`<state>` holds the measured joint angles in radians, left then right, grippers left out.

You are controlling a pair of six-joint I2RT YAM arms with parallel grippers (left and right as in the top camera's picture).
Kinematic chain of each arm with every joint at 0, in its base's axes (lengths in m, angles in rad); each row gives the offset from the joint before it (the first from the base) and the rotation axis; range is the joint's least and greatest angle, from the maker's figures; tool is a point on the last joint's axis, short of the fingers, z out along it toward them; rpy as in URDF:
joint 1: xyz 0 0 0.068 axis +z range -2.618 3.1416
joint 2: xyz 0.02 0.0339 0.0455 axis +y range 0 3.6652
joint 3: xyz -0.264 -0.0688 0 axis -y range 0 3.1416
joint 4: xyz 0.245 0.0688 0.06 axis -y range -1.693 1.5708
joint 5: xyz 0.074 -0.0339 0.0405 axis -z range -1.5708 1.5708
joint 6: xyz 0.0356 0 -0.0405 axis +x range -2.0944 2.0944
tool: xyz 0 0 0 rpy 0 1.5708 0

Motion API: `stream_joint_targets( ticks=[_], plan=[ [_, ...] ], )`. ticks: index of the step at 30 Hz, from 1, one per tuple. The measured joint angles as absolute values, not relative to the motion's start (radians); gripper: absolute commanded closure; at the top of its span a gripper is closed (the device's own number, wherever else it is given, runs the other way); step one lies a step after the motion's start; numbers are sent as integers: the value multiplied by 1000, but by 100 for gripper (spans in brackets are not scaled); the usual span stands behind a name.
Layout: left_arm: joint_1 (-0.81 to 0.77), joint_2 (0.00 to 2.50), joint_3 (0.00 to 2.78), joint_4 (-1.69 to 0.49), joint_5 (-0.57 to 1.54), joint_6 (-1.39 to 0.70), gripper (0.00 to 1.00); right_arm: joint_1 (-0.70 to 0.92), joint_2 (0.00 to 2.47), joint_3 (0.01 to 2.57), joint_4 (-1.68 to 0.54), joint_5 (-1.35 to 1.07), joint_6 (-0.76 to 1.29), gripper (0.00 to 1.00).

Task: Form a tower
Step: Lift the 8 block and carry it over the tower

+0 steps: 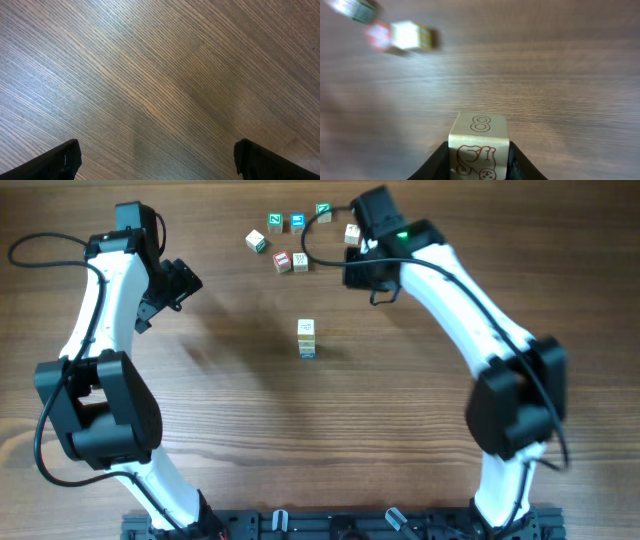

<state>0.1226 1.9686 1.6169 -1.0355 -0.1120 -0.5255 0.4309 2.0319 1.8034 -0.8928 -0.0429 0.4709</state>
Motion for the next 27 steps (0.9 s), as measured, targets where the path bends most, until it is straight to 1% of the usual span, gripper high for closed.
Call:
stream_joint_targets(
  ticks=[4,6,10,18,27],
  plan=[
    [123,1969,1617,-1036,-112,-525,0,457,1862,1817,-938,-40,480,81],
    [123,1969,1617,-1036,-112,-525,0,494,1827,1819,-961,-40,499,81],
    [123,1969,1617,-1036,-112,-525,0,576,1824,1819,-1010,-40,543,81],
    [123,1969,1617,-1036,-112,-525,0,704,1841,1819,-1016,25,632,82],
    [123,1969,1617,-1036,-112,-525,0,752,1925,1819,-1019,56,670,82]
  ],
)
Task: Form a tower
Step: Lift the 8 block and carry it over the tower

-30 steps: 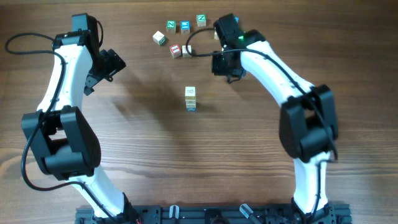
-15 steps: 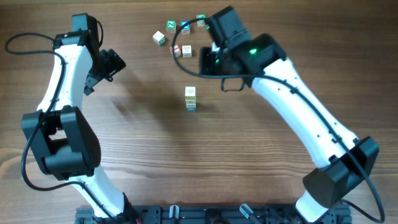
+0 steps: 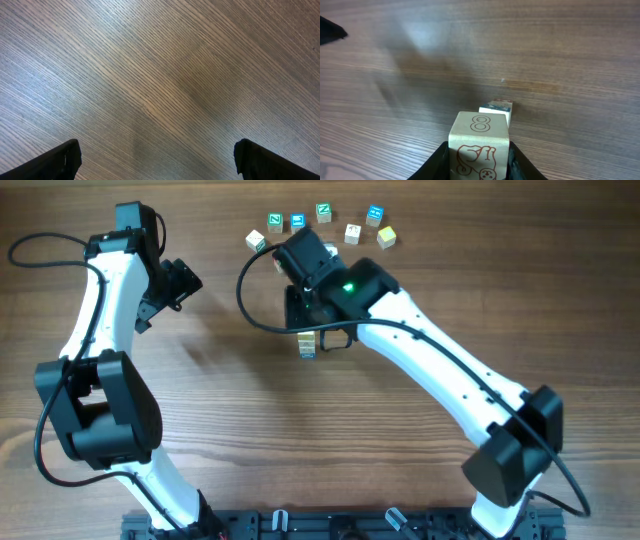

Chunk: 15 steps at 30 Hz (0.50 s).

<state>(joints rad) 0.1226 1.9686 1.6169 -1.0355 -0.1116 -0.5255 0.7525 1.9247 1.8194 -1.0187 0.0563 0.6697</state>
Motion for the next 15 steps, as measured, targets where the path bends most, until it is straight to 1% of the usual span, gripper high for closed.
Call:
stream_joint_targets(
  ticks=[7,15],
  plan=[
    [123,1969,1617,-1036,-112,-525,0,778,1987,1819,-1039,83,692,82],
    [123,1969,1617,-1036,-112,-525,0,778,1993,1819,-1055,96,696,81]
  ],
)
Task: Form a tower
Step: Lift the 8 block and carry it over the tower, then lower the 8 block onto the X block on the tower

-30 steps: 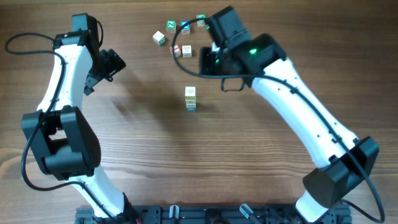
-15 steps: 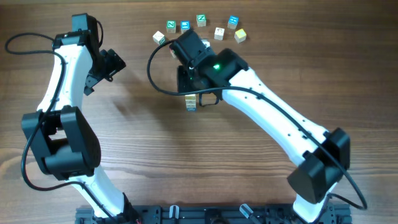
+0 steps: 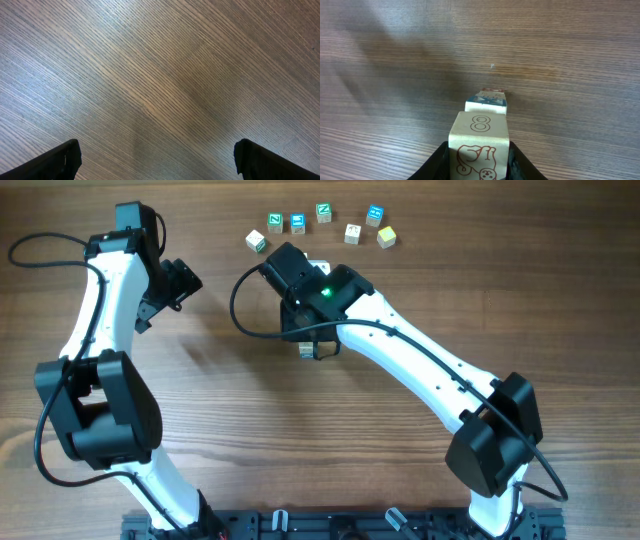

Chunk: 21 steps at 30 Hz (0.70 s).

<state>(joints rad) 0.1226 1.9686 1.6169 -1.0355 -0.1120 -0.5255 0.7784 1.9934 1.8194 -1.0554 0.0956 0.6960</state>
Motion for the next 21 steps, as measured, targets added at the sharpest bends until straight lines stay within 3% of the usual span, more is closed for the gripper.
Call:
stream_joint_targets(
  ticks=[21],
  plan=[
    [123,1969,1617,-1036,-112,-525,0,780,1993,1819,-1053,110,715,72]
  ],
)
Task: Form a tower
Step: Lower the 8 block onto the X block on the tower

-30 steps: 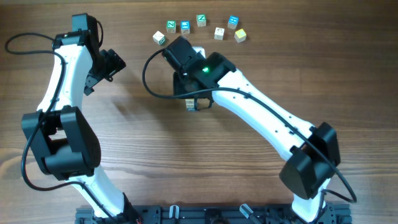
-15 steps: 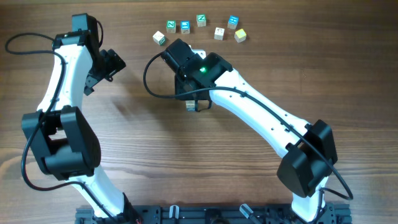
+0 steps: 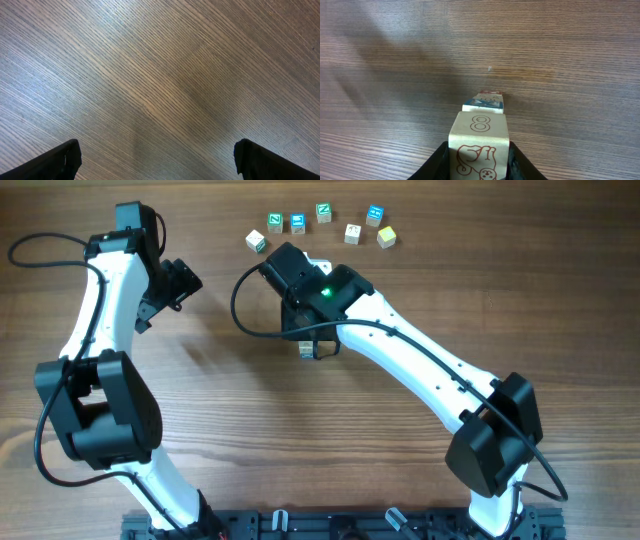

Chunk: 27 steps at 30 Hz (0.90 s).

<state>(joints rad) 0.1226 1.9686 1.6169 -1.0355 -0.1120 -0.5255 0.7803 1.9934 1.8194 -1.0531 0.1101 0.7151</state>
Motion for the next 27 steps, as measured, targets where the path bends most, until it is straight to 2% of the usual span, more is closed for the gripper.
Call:
stream_joint_targets(
  ticks=[7,15,27],
  plan=[
    [123,1969,1617,-1036,-112,-525,0,781,1993,1819,-1051,110,715,71],
    [123,1969,1617,-1036,-112,-525,0,781,1993,1819,-1051,110,719,62],
    [123,1969,1617,-1036,-112,-525,0,781,1993,1819,-1045,110,719,63]
  ],
)
